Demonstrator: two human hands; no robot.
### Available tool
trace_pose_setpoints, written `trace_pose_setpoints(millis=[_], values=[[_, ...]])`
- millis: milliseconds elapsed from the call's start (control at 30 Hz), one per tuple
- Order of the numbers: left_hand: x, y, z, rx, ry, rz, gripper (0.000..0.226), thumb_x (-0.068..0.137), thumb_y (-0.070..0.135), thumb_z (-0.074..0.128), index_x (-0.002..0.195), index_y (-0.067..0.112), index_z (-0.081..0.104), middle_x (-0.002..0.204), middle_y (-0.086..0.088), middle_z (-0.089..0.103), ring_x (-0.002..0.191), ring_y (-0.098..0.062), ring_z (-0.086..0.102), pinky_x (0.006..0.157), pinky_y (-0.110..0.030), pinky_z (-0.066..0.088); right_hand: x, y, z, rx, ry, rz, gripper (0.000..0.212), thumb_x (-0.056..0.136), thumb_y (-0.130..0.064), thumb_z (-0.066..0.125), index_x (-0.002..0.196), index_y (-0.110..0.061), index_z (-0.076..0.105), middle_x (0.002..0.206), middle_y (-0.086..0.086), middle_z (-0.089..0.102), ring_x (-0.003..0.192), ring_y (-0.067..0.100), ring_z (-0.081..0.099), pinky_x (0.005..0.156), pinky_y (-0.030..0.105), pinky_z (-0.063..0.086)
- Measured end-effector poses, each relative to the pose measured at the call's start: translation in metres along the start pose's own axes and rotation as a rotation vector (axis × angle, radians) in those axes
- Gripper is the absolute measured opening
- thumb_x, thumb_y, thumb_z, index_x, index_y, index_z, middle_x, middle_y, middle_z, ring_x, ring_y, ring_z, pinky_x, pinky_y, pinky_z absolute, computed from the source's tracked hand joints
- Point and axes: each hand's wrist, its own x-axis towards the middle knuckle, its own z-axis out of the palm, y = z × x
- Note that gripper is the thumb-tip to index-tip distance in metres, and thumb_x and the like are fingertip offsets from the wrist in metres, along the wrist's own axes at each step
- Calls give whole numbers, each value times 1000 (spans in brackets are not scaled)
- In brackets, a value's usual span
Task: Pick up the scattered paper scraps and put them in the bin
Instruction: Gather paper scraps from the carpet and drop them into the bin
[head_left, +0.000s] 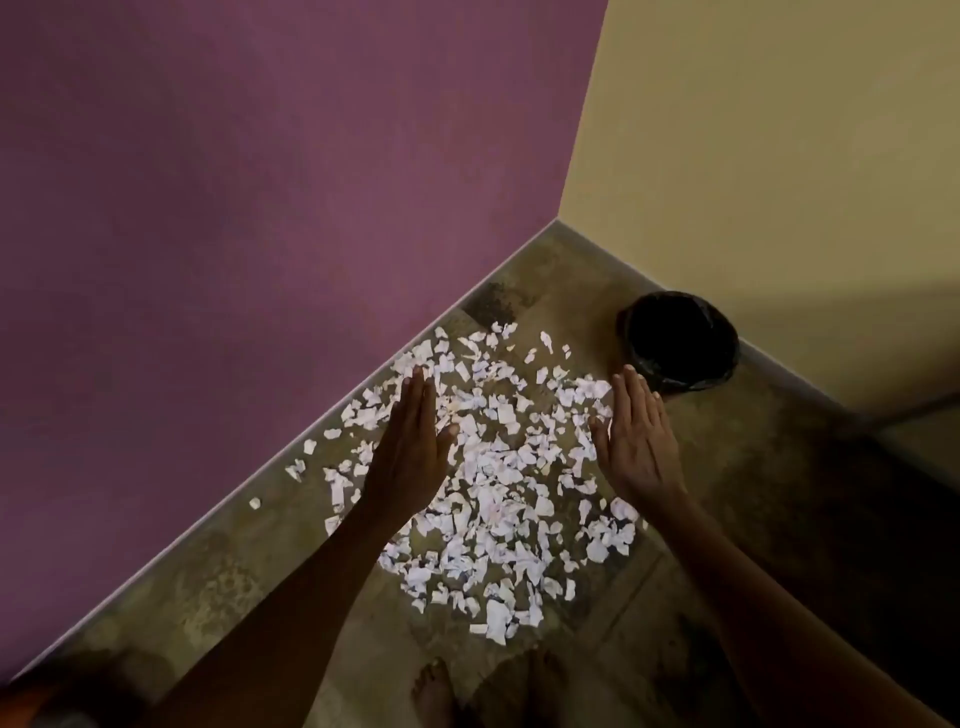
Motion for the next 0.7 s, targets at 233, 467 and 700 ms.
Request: trace_pose_setpoints(millis=[233,467,700], values=[[-1,-76,117,14,-41,-59,71,100,48,20,153,2,8,162,-14,2,150,-26,5,120,-38,18,-6,5,134,-2,-103,-12,64,101,-41,27,150,0,23,157,19,22,146,30,22,119,48,22],[-21,-137,256,-41,-125,-147,77,97,55,19,154,6,-2,161,-13,1,149,-26,5,119,-41,20,-20,31,285,-2,-222,-41,68,100,-46,23,149,0,26,157,20,24,146,31,23,119,45,18],[-38,-183,380,134,-254,-49,83,96,62,26,155,10,-1,162,-13,-7,149,-33,-5,116,-59,19,-31,65,416,5,-354,-168,72,97,-54,32,150,-7,27,156,20,26,144,35,27,109,57,33]])
